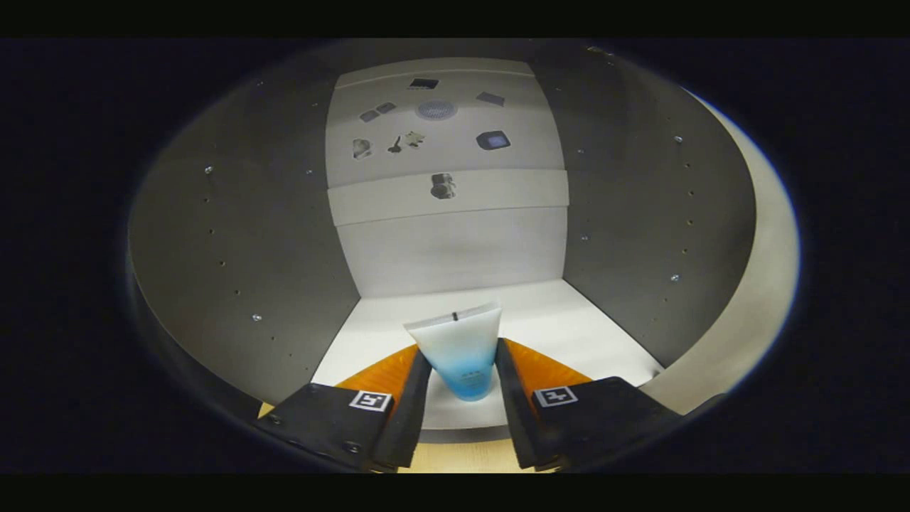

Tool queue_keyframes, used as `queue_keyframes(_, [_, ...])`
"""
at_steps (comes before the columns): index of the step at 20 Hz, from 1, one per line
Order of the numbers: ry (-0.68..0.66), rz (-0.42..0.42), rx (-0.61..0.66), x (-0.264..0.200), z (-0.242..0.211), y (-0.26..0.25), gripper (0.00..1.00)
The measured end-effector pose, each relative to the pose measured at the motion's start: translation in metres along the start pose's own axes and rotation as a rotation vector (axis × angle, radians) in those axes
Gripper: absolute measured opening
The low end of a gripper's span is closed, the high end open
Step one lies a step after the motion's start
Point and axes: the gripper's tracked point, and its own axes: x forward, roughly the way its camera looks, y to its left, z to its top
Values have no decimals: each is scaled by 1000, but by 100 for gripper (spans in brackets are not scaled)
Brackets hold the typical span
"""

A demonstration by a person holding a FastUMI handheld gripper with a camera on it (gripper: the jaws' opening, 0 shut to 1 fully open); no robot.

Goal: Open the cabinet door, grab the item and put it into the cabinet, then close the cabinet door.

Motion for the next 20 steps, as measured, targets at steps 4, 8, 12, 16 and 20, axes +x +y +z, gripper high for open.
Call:
queue_keyframes(4, [-13,0,-7,-4,2,2,81])
queue_keyframes(8, [-43,-8,-16,-16,7,1,94])
queue_keyframes(12, [-83,5,-22,-44,13,3,94])
queue_keyframes(16, [-159,24,-32,-96,21,6,94])
queue_keyframes(20, [-230,49,-72,-159,23,14,94])
